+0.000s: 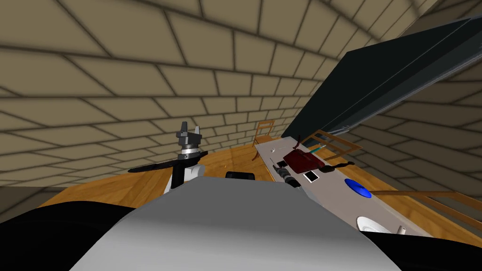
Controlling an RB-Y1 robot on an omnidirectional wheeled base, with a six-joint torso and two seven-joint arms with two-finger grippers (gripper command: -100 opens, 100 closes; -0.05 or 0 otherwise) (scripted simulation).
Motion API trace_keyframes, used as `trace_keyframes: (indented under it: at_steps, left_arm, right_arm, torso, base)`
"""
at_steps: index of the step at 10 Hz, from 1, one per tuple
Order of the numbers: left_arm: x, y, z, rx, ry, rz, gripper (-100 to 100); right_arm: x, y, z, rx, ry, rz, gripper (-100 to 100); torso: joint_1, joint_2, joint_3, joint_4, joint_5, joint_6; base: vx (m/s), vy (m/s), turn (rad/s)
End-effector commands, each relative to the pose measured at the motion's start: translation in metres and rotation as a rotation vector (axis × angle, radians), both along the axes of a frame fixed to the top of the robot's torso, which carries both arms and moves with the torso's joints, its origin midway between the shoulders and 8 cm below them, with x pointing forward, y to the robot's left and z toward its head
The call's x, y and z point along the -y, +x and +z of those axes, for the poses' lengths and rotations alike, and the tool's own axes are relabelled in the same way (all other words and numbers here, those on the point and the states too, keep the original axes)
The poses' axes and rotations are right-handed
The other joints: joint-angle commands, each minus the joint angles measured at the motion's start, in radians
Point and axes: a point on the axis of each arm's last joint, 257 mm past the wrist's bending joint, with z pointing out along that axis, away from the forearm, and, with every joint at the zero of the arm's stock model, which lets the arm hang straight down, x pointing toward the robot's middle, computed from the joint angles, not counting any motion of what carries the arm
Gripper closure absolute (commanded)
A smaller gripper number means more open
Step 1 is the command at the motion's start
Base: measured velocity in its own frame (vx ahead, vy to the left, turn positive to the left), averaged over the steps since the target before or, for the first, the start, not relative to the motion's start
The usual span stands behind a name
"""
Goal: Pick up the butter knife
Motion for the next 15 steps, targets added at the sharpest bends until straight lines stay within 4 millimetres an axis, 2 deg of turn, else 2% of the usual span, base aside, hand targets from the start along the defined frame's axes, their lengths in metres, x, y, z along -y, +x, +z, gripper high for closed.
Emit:
trace_keyframes:
  at_steps: [1, 2, 3, 7, 8, 9, 10, 13, 15]
  left_arm:
    - [0.0, 0.0, 0.0, 0.0, 0.0, 0.0, 0]
    - [0.0, 0.0, 0.0, 0.0, 0.0, 0.0, 0]
    - [0.0, 0.0, 0.0, 0.0, 0.0, 0.0, 0]
    - [0.0, 0.0, 0.0, 0.0, 0.0, 0.0, 0]
    - [0.0, 0.0, 0.0, 0.0, 0.0, 0.0, 0]
    - [0.0, 0.0, 0.0, 0.0, 0.0, 0.0, 0]
    - [0.0, 0.0, 0.0, 0.0, 0.0, 0.0, 0]
    - [0.0, 0.0, 0.0, 0.0, 0.0, 0.0, 0]
    - [0.0, 0.0, 0.0, 0.0, 0.0, 0.0, 0]
  right_arm:
    - [0.005, -0.01, -0.012, -0.036, -0.014, 0.004, -100]
    - [0.008, -0.024, -0.027, -0.084, -0.041, 0.02, -100]
    - [0.009, -0.026, -0.029, -0.09, -0.041, 0.018, -100]
    - [0.024, -0.09, -0.083, -0.283, -0.127, 0.077, -100]
    - [0.024, -0.089, -0.082, -0.282, -0.127, 0.077, -100]
    - [0.026, -0.101, -0.09, -0.316, -0.145, 0.094, -100]
    - [0.027, -0.104, -0.092, -0.324, -0.144, 0.091, -100]
    - [0.036, -0.141, -0.112, -0.422, -0.185, 0.128, -100]
    - [0.041, -0.158, -0.12, -0.466, -0.204, 0.146, -100]
  torso:
    - [0.0, 0.0, 0.0, 0.0, 0.0, 0.0]
    - [0.0, 0.0, 0.0, 0.0, 0.0, 0.001]
    - [0.0, 0.001, 0.0, 0.0, 0.0, 0.0]
    - [-0.003, -0.003, -0.001, 0.0, -0.001, 0.0]
    - [-0.003, -0.002, -0.001, -0.001, -0.001, 0.001]
    - [-0.002, 0.0, 0.0, 0.0, 0.0, 0.001]
    - [0.0, 0.001, 0.0, 0.0, 0.0, 0.001]
    - [0.0, 0.001, 0.0, 0.0, 0.0, 0.001]
    - [0.0, 0.0, 0.0, 0.0, 0.0, 0.001]
  base:
    - [0.047, -0.039, 0.086]
    - [0.043, -0.039, 0.156]
    - [0.035, -0.045, 0.089]
    - [0.073, -0.078, 0.235]
    - [0.035, -0.073, 0.047]
    - [0.022, -0.041, 0.125]
    - [0.019, -0.028, 0.063]
    - [0.034, -0.047, 0.139]
    - [0.034, -0.049, 0.143]
